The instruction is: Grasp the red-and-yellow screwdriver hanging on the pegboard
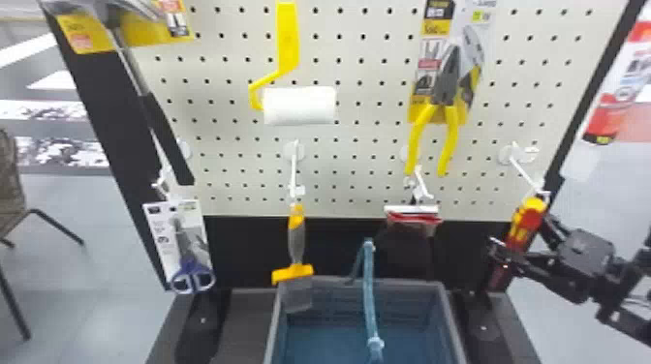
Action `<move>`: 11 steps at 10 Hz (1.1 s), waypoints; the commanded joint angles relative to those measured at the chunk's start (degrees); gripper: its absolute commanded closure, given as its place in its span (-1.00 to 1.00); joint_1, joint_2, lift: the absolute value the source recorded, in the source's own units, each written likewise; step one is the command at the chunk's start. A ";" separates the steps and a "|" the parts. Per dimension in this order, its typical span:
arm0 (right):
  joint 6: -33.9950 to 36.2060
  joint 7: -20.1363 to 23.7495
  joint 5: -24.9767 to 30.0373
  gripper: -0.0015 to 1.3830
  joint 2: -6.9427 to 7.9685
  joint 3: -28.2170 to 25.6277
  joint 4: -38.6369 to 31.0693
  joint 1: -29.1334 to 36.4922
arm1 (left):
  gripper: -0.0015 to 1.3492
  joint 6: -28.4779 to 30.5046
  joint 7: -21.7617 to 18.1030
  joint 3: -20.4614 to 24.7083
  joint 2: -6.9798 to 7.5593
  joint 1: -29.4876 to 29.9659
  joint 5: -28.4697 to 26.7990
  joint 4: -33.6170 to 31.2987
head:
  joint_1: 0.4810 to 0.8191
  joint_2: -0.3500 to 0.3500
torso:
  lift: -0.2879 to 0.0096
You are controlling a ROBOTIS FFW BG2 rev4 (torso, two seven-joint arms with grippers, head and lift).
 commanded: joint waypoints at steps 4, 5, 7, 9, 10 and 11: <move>0.00 0.12 -0.23 -0.34 -0.05 0.98 1.11 -0.77 | -0.59 0.09 0.00 0.00 -0.01 -0.11 0.04 0.00 | -0.60 0.00 | 0.26; 0.00 0.12 -0.23 -0.13 0.03 0.98 1.11 -0.77 | -0.58 0.09 0.00 -0.09 -0.01 -0.11 0.04 0.00 | -0.60 0.00 | 0.26; 0.00 0.03 -0.23 0.19 0.21 0.98 1.11 -0.53 | -0.58 0.09 -0.09 0.00 0.08 0.01 0.12 0.00 | -0.60 0.00 | 0.26; -0.44 -0.32 -0.49 0.42 0.21 0.89 0.97 -0.28 | -0.58 0.09 -0.09 0.00 -0.01 0.01 0.12 0.00 | -0.60 0.00 | 0.26; -1.05 -0.94 -1.19 0.65 0.21 0.89 0.97 0.09 | -0.58 0.09 -0.09 0.00 -0.01 0.01 0.12 0.00 | -0.60 0.00 | 0.26; -1.23 -1.11 -1.28 0.69 0.30 0.89 0.83 0.33 | -0.58 0.09 -0.09 0.00 0.08 0.01 0.12 0.00 | -0.60 0.00 | 0.26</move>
